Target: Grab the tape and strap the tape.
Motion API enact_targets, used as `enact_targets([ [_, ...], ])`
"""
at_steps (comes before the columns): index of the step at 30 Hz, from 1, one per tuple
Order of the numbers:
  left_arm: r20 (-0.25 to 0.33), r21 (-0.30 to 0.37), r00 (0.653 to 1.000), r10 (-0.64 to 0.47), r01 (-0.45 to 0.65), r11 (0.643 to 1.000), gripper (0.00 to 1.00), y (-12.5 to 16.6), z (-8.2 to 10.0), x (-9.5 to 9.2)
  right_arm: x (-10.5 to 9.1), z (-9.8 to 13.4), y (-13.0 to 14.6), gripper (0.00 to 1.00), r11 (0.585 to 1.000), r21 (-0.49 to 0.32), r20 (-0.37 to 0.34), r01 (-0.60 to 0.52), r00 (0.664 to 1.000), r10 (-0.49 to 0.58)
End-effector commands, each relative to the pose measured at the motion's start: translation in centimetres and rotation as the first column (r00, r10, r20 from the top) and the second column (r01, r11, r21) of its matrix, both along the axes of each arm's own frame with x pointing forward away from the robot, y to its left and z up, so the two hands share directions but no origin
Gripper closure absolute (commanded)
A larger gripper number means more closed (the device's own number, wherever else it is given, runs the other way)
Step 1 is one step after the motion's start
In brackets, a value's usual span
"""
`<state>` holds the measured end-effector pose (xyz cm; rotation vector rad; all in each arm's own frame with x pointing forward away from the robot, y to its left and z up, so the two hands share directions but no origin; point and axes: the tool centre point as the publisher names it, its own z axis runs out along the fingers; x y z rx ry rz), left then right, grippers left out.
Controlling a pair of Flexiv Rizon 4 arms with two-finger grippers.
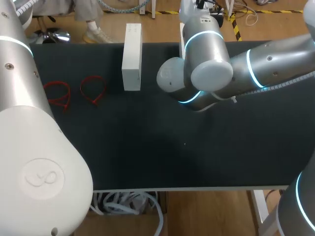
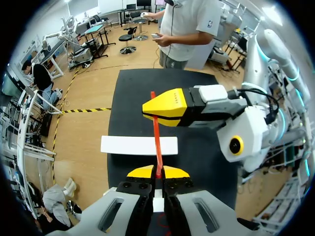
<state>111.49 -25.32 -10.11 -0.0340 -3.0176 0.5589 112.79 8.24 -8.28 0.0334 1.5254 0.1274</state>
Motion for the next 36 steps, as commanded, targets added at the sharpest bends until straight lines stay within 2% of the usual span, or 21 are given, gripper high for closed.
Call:
enact_targets([
  [1, -0.003, 0.004, 1.0, -0.001, 0.001, 1.0, 1.0, -0.1, 0.1, 0.1, -0.3, 0.6, -0.6, 1.0, 1.0, -0.013, -0.03, -0.013, 0.999, 0.013],
  [10, -0.003, 0.004, 1.0, -0.001, 0.001, 1.0, 1.0, -0.1, 0.1, 0.1, -0.4, 0.2, -1.2, 1.0, 0.999, -0.04, -0.05, 0.0, 0.999, -0.002],
  [24, -0.003, 0.004, 1.0, -0.001, 0.001, 1.0, 1.0, -0.1, 0.1, 0.1, 0.3, 0.3, -0.5, 1.0, 0.992, -0.127, -0.049, -0.005, 0.999, -0.001],
  [36, -0.003, 0.004, 1.0, -0.001, 0.001, 1.0, 1.0, -0.1, 0.1, 0.1, 0.2, 0.0, 0.0, 1.0, 0.988, -0.153, -0.072, -0.017, 0.997, 0.006],
])
